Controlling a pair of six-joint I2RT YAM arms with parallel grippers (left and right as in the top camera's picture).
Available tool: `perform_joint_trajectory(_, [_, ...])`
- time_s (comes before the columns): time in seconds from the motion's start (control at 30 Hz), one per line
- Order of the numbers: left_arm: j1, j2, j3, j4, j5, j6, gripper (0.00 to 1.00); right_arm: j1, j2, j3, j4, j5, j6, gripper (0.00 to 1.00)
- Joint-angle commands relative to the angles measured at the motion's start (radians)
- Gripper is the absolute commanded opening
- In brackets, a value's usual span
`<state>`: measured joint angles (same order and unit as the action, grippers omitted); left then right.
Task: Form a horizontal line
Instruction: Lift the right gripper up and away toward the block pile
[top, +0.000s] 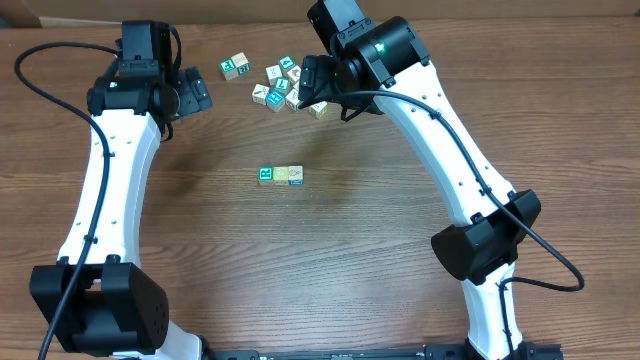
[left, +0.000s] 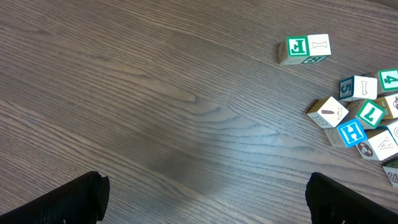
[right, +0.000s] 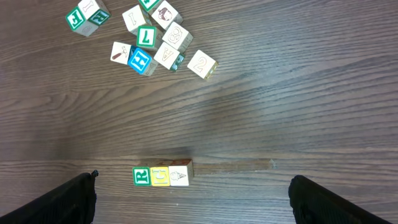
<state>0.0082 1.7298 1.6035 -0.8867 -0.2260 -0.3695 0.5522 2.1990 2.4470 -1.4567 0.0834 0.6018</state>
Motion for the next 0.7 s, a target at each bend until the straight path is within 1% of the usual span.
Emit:
perform_joint_trajectory(0.0, [-0.002,0.003,0.002,0.001,-0.017,0.004,1.0,0.003,-0.01,0.001,-0.006,0.013,-0.004,0.96])
perform_joint_trajectory(0.67, [-0.002,0.003,0.002,0.001,-0.017,0.004,1.0,0.003,-0.009,0.001,-0.014,0.013,-0.004,0.96])
